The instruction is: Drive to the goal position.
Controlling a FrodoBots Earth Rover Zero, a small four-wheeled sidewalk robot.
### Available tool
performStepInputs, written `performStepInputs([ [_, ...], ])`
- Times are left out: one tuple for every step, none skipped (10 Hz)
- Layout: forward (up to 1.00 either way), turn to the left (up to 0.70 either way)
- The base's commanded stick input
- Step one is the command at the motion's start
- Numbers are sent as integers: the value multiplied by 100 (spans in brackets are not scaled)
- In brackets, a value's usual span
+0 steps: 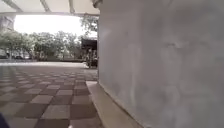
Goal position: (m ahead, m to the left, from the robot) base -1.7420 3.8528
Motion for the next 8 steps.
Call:
performStepInputs([
  [4,70],
  [4,70],
  [4,70],
  [4,70],
  [4,70],
  [4,70],
  [4,70],
  [4,70],
])
